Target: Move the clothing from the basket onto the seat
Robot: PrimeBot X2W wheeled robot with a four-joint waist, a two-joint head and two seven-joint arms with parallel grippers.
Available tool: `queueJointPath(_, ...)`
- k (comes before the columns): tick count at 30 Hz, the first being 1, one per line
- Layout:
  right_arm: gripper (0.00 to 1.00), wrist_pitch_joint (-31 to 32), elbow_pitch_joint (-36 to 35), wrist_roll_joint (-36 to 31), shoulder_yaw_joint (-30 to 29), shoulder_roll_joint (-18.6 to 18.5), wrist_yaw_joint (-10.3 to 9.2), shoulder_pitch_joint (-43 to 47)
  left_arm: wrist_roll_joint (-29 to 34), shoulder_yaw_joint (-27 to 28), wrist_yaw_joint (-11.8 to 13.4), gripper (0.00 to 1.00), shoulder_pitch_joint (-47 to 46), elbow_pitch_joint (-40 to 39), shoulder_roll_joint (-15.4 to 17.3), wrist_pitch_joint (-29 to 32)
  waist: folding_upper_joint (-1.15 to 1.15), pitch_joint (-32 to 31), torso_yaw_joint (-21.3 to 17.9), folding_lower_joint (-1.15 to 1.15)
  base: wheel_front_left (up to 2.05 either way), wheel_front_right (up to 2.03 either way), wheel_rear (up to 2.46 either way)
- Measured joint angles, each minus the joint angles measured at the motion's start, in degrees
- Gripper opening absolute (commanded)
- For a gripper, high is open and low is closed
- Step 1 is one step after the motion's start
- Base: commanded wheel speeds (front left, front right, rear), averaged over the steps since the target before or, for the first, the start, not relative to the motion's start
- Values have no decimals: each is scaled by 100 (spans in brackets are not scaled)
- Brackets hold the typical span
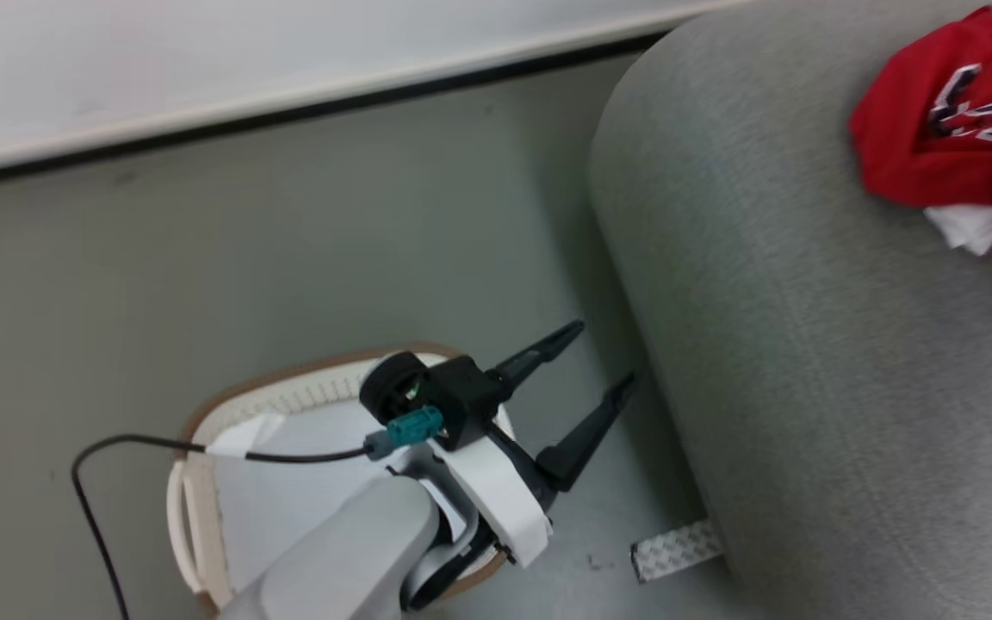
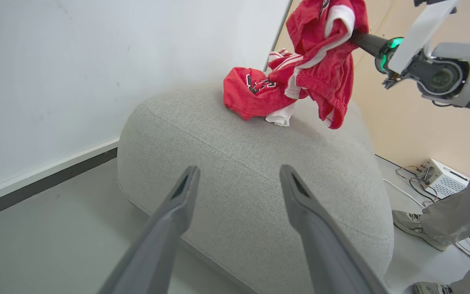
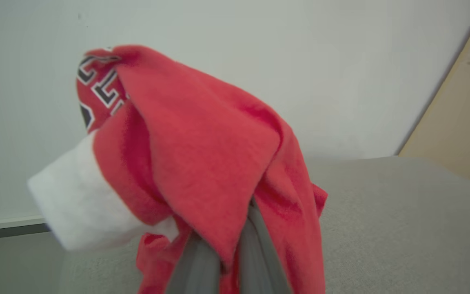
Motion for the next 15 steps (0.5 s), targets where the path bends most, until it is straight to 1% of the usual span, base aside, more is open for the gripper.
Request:
queueJointPath(3, 0, 108, 581, -53, 79, -230, 0, -431, 34, 27, 10, 100, -118, -55, 74, 44, 0, 341, 141, 0, 0, 0, 0)
queueJointPath(6, 0, 257, 1157, -119, 134, -378, 0, -777, 56, 63, 27, 100, -213, -109, 102, 43, 0, 632, 294, 1, 0, 0, 0)
queueJointPath(7, 0, 508, 1553, -227, 265, -478, 0, -972, 57, 94, 63, 100, -253, -134, 131, 41, 0, 785, 399, 1, 0, 0, 0)
queueJointPath(11, 0, 1009, 2157, -298, 567, -534, 0, -1259, 57, 146, 75, 100, -311, -143, 189, 8, 0, 972, 577, 0, 0, 0, 0)
queueJointPath(15, 0, 1336, 2480, -240, 808, -556, 0, -1401, 55, 175, 77, 100, -318, -115, 196, -16, 0, 962, 635, 0, 0, 0, 0)
